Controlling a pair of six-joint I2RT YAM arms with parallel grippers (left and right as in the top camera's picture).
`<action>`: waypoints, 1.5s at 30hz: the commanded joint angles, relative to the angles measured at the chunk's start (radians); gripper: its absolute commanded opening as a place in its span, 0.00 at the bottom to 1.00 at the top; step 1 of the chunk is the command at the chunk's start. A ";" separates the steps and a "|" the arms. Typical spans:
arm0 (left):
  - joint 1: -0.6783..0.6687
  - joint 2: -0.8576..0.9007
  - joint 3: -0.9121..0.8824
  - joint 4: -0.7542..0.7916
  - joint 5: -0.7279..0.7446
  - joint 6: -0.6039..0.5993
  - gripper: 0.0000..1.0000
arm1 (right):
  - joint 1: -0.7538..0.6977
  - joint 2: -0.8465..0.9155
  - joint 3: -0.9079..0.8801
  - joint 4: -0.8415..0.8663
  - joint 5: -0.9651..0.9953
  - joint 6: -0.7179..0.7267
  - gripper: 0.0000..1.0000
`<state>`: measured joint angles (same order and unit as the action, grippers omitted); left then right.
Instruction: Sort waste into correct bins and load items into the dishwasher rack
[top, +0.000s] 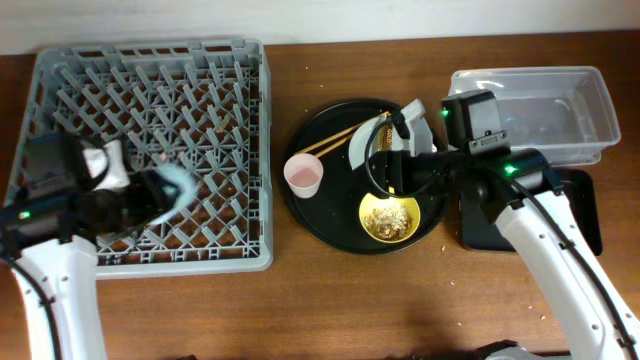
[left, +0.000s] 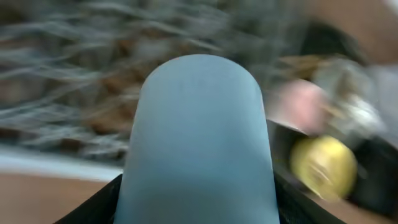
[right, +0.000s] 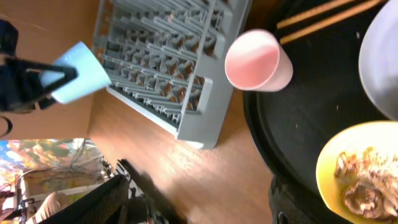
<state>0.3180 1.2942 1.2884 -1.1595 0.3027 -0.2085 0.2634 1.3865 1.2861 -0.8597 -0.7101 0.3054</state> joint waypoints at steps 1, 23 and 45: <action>0.064 0.041 0.008 0.058 -0.371 -0.136 0.56 | 0.040 -0.013 0.003 -0.024 0.020 -0.047 0.73; 0.064 0.352 0.198 0.005 -0.004 -0.032 0.95 | 0.226 0.087 0.002 0.059 0.438 -0.066 0.72; -0.151 0.181 0.283 -0.122 1.070 0.394 0.98 | 0.055 0.007 0.029 0.338 -0.384 -0.178 0.04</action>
<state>0.1951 1.4826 1.5570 -1.2892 1.1446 0.1658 0.3290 1.4361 1.3064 -0.5381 -0.8001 0.1905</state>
